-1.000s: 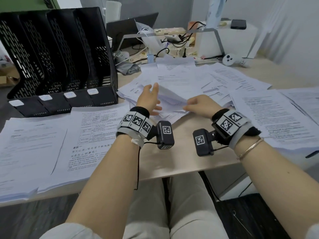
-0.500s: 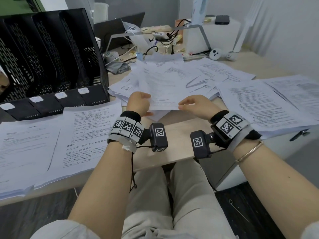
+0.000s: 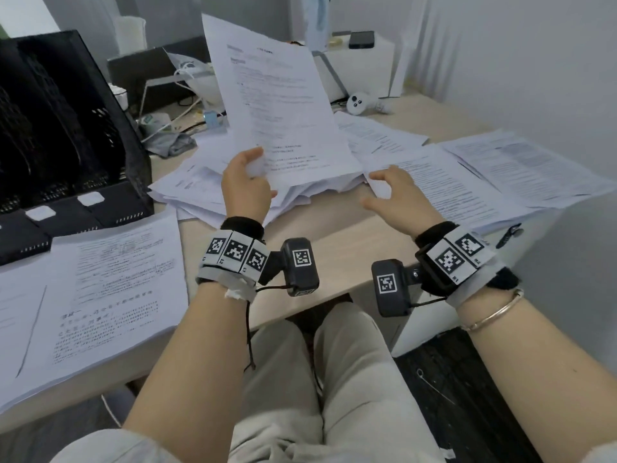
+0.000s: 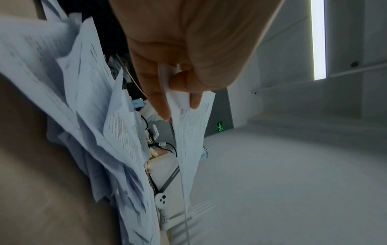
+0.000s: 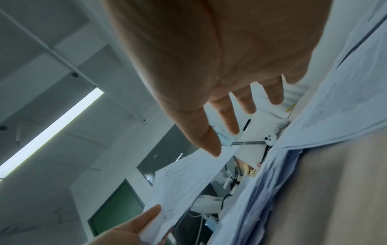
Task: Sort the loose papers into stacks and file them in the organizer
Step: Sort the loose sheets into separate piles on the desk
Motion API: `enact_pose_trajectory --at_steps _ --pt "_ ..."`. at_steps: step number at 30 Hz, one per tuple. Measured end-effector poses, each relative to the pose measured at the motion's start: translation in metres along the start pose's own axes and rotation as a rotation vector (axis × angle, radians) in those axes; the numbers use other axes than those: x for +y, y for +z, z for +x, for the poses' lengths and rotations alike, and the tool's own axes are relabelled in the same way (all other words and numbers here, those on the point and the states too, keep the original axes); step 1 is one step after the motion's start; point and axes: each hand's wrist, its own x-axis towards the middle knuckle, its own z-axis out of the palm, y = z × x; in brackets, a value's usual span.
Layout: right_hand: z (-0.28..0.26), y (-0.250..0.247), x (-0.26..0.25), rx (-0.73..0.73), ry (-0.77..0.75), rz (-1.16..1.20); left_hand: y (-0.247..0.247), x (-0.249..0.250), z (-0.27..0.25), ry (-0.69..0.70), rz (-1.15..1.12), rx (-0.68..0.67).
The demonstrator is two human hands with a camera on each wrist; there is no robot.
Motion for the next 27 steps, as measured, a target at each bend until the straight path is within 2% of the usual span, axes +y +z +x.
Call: enact_pose_trajectory --at_steps 3,9,12,21,27 --pt "0.003 -0.005 0.027 0.072 0.108 -0.188 0.018 -0.003 -0.002 0.042 -0.016 0.009" --pt "-0.005 0.006 0.067 -0.130 0.324 -0.408 0.043 -0.014 0.002 0.054 0.023 0.021" --pt "-0.009 0.011 0.076 -0.157 0.323 -0.458 0.052 -0.018 0.006 0.090 0.065 0.019" --pt "-0.012 0.011 0.082 -0.165 0.287 -0.444 0.044 -0.019 0.018 0.056 -0.011 0.132" --pt "-0.011 0.010 0.081 -0.168 0.292 -0.450 0.041 -0.014 0.016 0.054 -0.032 0.138"
